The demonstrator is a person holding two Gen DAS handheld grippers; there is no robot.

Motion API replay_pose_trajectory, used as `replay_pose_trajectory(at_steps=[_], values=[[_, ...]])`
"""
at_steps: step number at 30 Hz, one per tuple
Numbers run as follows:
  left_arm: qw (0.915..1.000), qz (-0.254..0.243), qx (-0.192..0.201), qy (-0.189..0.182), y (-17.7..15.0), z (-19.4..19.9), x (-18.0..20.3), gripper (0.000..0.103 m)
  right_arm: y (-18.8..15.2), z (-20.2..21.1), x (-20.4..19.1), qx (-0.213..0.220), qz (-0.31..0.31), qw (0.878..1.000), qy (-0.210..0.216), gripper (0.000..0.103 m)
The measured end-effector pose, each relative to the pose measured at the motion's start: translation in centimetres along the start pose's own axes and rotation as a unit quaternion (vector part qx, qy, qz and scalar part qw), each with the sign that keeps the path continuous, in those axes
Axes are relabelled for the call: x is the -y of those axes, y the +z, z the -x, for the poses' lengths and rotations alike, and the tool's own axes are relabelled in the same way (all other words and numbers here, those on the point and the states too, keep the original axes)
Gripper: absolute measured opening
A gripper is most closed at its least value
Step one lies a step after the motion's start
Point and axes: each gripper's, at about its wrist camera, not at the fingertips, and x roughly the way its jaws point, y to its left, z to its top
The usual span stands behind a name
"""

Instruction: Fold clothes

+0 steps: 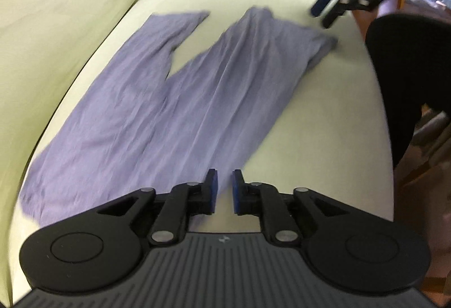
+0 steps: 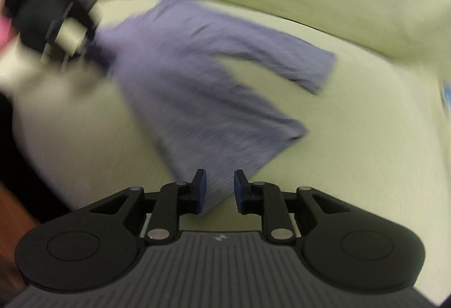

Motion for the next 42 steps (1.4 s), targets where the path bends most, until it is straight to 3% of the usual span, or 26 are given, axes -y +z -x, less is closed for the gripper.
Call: replay_pose_trajectory(at_steps=[5,9,12,18,26,27,28,29,30,39,42], values=[[0.9988,0.016,-0.022,0.042,-3.8,1.3,-1.5,0.014,0.6,-1.0,-3.9,-0.025,0.121,0.992,-0.025,0.018],[0.9965,0.026,-0.033,0.072,-6.9,2.2,-2.6,0.015,1.0,-1.5,-5.4,-0.041,0.17,0.984,-0.041,0.018],[0.9948,0.035,-0.04,0.087,-8.9,2.7,-3.5,0.027,1.2,-1.5,-5.9,-0.051,0.185,0.98,-0.047,0.018],[0.9906,0.071,-0.038,0.111,-11.7,2.8,-5.8,0.027,1.1,-2.5,-7.1,-0.073,0.2,0.976,-0.05,0.017],[0.99,0.098,-0.019,0.1,-12.7,2.3,-7.4,0.027,1.6,-3.0,-7.7,-0.091,0.2,0.974,-0.048,0.016],[0.9905,0.093,-0.021,0.099,-12.7,2.0,-7.6,0.025,1.7,-3.0,-7.7,-0.094,0.198,0.975,-0.046,0.015],[0.9912,0.089,-0.024,0.096,-12.6,1.7,-7.7,0.019,1.7,-3.0,-7.7,-0.095,0.194,0.975,-0.044,0.008],[0.9919,0.085,-0.028,0.09,-12.6,1.4,-7.9,0.005,1.8,-3.1,-7.6,-0.097,0.193,0.976,-0.042,0.004],[0.9924,0.082,-0.03,0.086,-12.6,1.4,-7.9,0.001,1.8,-3.2,-7.5,-0.099,0.192,0.976,-0.041,0.0],[0.9929,0.072,-0.039,0.085,-13.2,2.3,-8.2,0.0,1.7,-1.1,-8.1,-0.099,0.208,0.973,-0.014,0.0],[0.9927,0.071,-0.042,0.088,-13.3,2.4,-8.3,0.0,1.9,-1.0,-7.5,-0.092,0.192,0.977,-0.027,0.001]])
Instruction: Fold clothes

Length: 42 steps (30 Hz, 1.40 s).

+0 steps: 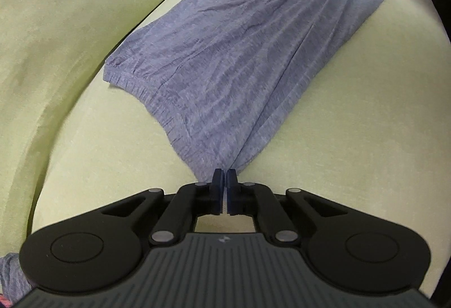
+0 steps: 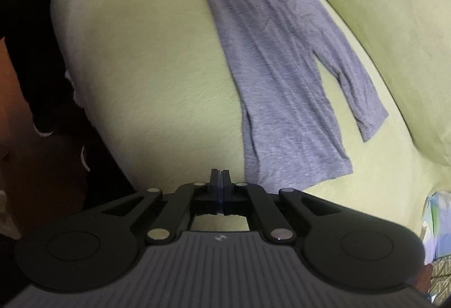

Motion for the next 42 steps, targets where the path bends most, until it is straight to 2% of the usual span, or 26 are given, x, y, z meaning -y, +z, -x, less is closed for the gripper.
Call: replay_pose_trajectory(at_steps=[3,7,9,11,12,13,17,22,24,26,30,35,36,37,38,42], values=[[1.0,0.002,-0.003,0.002,0.0,0.1,-0.2,0.0,0.1,-0.7,1.3,0.003,-0.011,1.0,-0.016,0.011],[1.0,0.003,-0.006,0.005,-0.1,0.2,-0.5,0.0,0.5,-2.0,2.5,0.001,0.0,1.0,-0.013,0.011],[0.9999,0.011,0.006,0.0,0.0,0.7,-0.7,0.0,0.6,-2.6,2.7,-0.001,0.01,1.0,-0.009,0.011],[0.9998,0.01,0.018,-0.007,0.4,0.9,-0.6,0.001,0.7,-2.9,2.7,-0.004,0.014,1.0,-0.006,0.011],[0.9996,0.008,0.025,-0.011,0.6,1.0,-0.5,0.002,0.7,-3.0,2.8,-0.006,0.015,1.0,-0.005,0.003],[0.9995,0.003,0.027,-0.014,0.7,1.0,-0.3,0.004,0.7,-3.0,2.8,-0.006,0.014,1.0,-0.005,0.0],[0.9987,-0.039,0.021,-0.025,1.6,0.4,1.1,0.006,0.8,-1.8,2.3,0.002,0.016,1.0,0.0,0.0],[0.9982,-0.055,0.019,-0.016,1.9,-0.3,1.9,0.007,0.4,-0.1,0.4,0.005,0.035,0.999,0.025,0.0],[0.9983,-0.052,0.021,-0.017,1.9,-0.2,1.9,0.01,0.2,0.0,0.1,0.003,0.032,0.999,0.034,0.0],[0.9982,-0.051,0.025,-0.017,2.0,0.0,1.8,0.024,0.2,0.2,-0.3,0.003,0.041,0.998,0.049,0.0],[0.9987,-0.039,0.025,-0.021,2.0,-0.1,1.2,0.025,0.5,0.1,-1.3,-0.011,0.083,0.993,0.084,0.0],[0.9984,-0.047,0.016,-0.025,2.1,-0.8,1.1,0.023,0.1,-0.4,-1.5,-0.032,0.094,0.991,0.09,0.0],[0.9985,-0.044,0.015,-0.029,2.2,-0.8,1.0,0.02,0.1,-0.3,-1.3,-0.03,0.085,0.992,0.085,0.0],[0.9984,-0.045,0.011,-0.031,2.2,-0.8,1.0,0.006,0.1,-0.1,-0.9,-0.025,0.071,0.994,0.082,0.0],[0.9983,-0.047,0.007,-0.034,2.1,-0.8,1.0,0.0,0.2,0.1,-0.5,-0.02,0.058,0.995,0.079,0.0],[0.9981,-0.049,0.003,-0.038,1.7,-0.2,0.9,0.0,0.5,0.5,0.4,-0.012,0.02,0.998,0.061,0.0]])
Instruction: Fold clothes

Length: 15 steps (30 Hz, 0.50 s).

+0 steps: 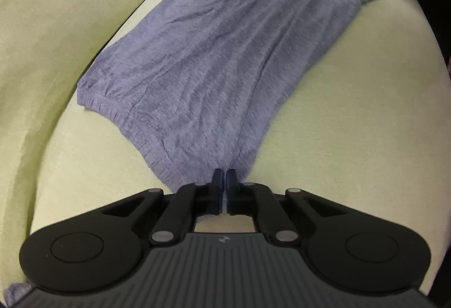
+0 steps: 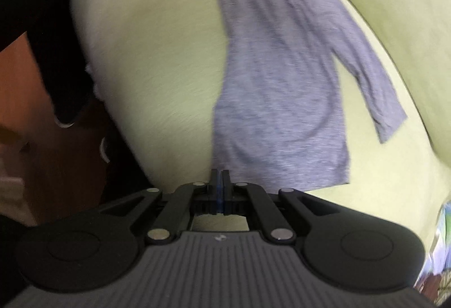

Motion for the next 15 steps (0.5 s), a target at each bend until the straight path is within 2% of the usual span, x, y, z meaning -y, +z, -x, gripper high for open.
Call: replay_pose_trajectory(at_steps=[4,8,12,15], values=[[0.9997,0.002,-0.011,0.023,-0.7,0.2,-0.7,0.0,0.2,-0.3,0.9,0.005,-0.013,1.0,-0.012,0.002],[0.9985,0.025,-0.024,0.042,-1.7,-0.1,-2.0,0.0,0.3,-0.1,1.0,0.011,-0.02,1.0,-0.018,0.003],[0.9974,0.053,-0.015,0.046,-1.9,-0.1,-3.0,0.003,0.3,-0.2,2.0,0.019,-0.038,0.998,-0.038,0.015],[0.9978,0.043,-0.006,0.05,-0.9,-0.3,-3.2,0.004,0.1,-0.4,3.7,0.025,-0.075,0.996,-0.05,0.016]])
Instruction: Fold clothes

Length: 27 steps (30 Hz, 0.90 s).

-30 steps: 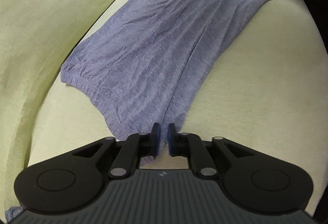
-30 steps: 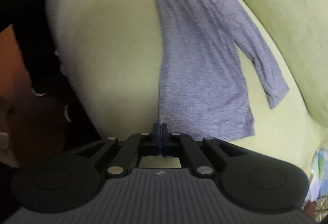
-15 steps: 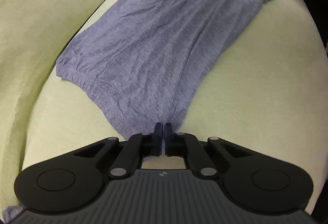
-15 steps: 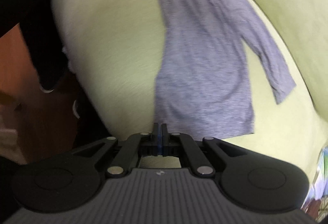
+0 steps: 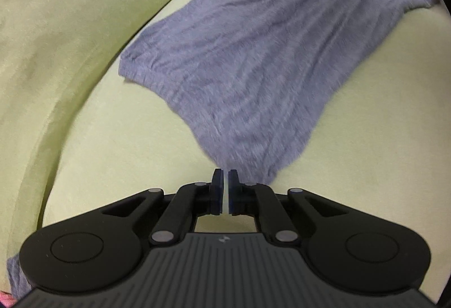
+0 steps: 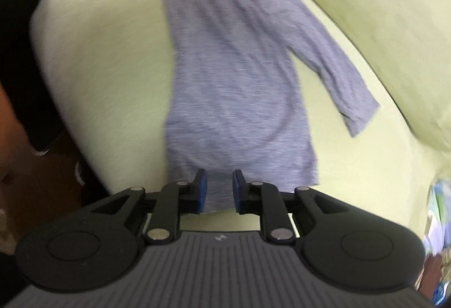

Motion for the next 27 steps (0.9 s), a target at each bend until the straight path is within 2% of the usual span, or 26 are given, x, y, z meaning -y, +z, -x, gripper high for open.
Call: replay_pose_trajectory(at_steps=[2,5,12,14,17,19,21,25,27], values=[[0.9999,-0.009,0.01,0.001,0.9,-0.4,-0.3,0.005,-0.1,-0.2,1.5,0.005,-0.035,0.999,-0.002,0.016],[0.9996,-0.006,0.027,-0.003,3.0,-0.8,-0.9,0.006,-0.7,-0.5,5.2,0.021,-0.128,0.992,0.006,0.016],[0.9961,-0.02,0.078,-0.035,10.4,-2.8,-0.8,0.012,-3.4,-2.1,11.8,0.047,-0.283,0.957,0.033,0.019],[0.9931,-0.037,0.098,-0.053,13.1,-3.3,0.0,0.012,-4.5,-3.0,13.4,0.054,-0.324,0.943,0.05,0.019],[0.9866,-0.069,0.125,-0.079,17.0,-4.1,1.4,0.012,-6.5,-4.1,15.0,0.076,-0.386,0.914,0.096,0.019],[0.9833,-0.081,0.134,-0.093,18.5,-4.3,2.1,0.012,-7.9,-4.7,16.0,0.101,-0.428,0.887,0.138,0.019],[0.9784,-0.1,0.143,-0.111,20.7,-4.7,3.2,0.012,-8.6,-5.2,16.6,0.118,-0.452,0.868,0.167,0.019],[0.9697,-0.137,0.149,-0.137,24.4,-5.9,5.3,0.012,-9.4,-5.6,17.2,0.129,-0.473,0.856,0.163,0.019],[0.9665,-0.15,0.148,-0.147,25.8,-6.7,6.3,0.012,-9.9,-5.3,17.2,0.133,-0.472,0.859,0.148,0.019]])
